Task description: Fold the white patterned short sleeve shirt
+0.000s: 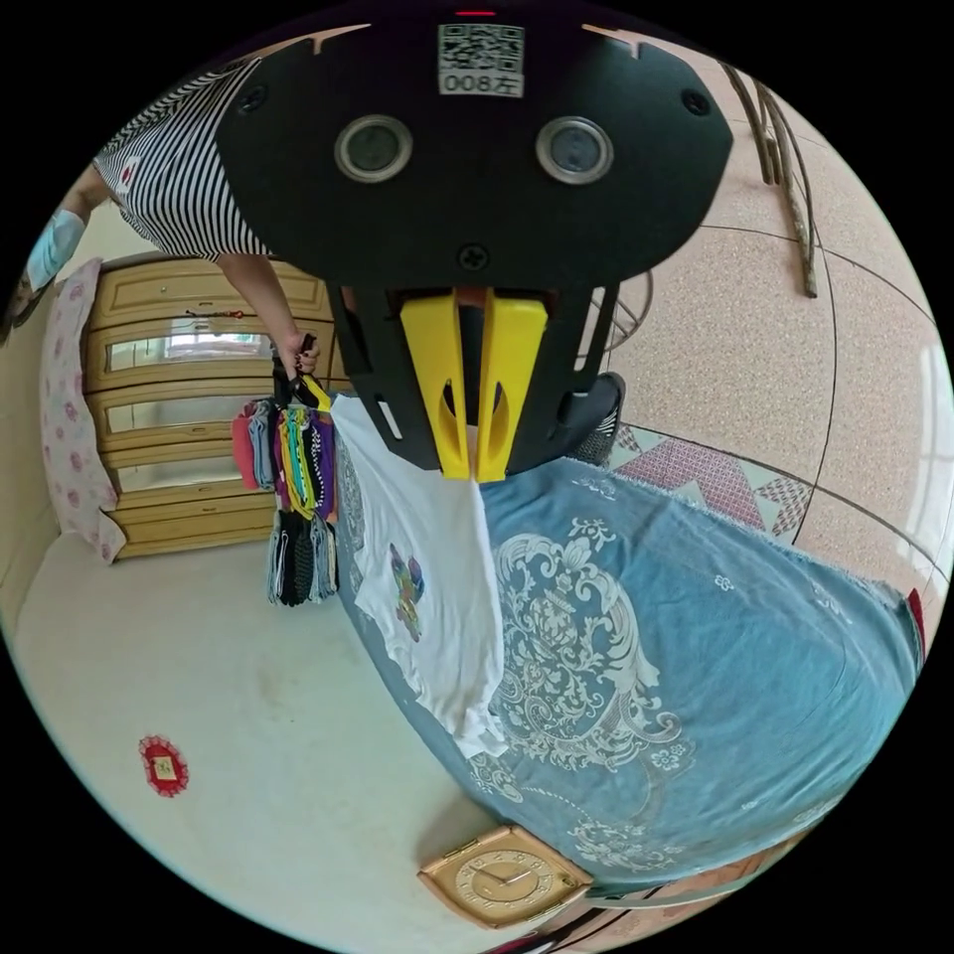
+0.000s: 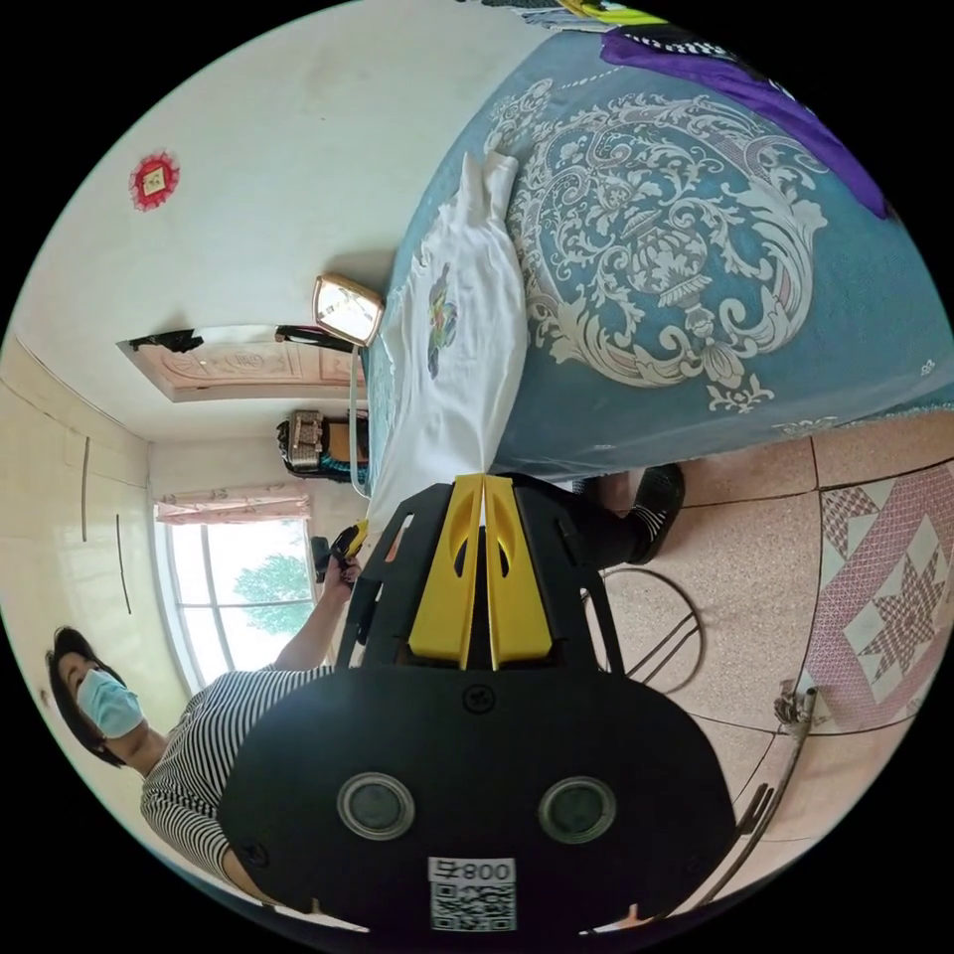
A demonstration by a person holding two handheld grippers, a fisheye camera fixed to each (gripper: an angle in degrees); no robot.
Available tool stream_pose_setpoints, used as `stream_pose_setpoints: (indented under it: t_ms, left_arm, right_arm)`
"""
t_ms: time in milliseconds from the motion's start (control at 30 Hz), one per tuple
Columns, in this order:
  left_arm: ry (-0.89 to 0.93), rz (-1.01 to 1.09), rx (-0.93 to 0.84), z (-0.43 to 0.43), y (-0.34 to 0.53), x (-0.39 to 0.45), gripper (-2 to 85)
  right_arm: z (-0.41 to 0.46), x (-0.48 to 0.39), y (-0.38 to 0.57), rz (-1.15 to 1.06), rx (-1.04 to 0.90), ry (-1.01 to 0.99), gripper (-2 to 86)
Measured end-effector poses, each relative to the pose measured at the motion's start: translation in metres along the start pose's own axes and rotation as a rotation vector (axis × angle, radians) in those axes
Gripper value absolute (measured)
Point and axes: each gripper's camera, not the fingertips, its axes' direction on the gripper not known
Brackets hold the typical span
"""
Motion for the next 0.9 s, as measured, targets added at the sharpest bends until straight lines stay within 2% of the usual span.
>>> stream_pose_setpoints:
  t_ms: [167,333,567,733,900]
  left_arm:
    - [-0.005,-0.045,-0.03,0.009,-0.006,-0.025,1.5]
    - [0.04,-0.104,-0.03,0.015,-0.02,-0.053,2.6]
    - [0.041,-0.166,0.081,-0.004,-0.061,-0.084,6.1]
    - [0.028,-0.124,0.08,0.016,-0.138,-0.076,7.5]
    - [-0.063,-0.035,0.082,0.062,-0.256,-0.046,8.1]
  right_arm:
    - [0.007,0.017,-0.004,0.017,-0.019,0.021,-0.1]
    - [0.022,0.057,-0.012,0.125,-0.016,-0.002,0.0]
    - [0.018,0.071,-0.043,0.153,0.088,-0.047,0.4]
    - [0.025,0.027,-0.139,0.01,0.14,0.032,2.8]
    - [0.045,-0.02,-0.256,-0.102,0.171,0.192,6.9]
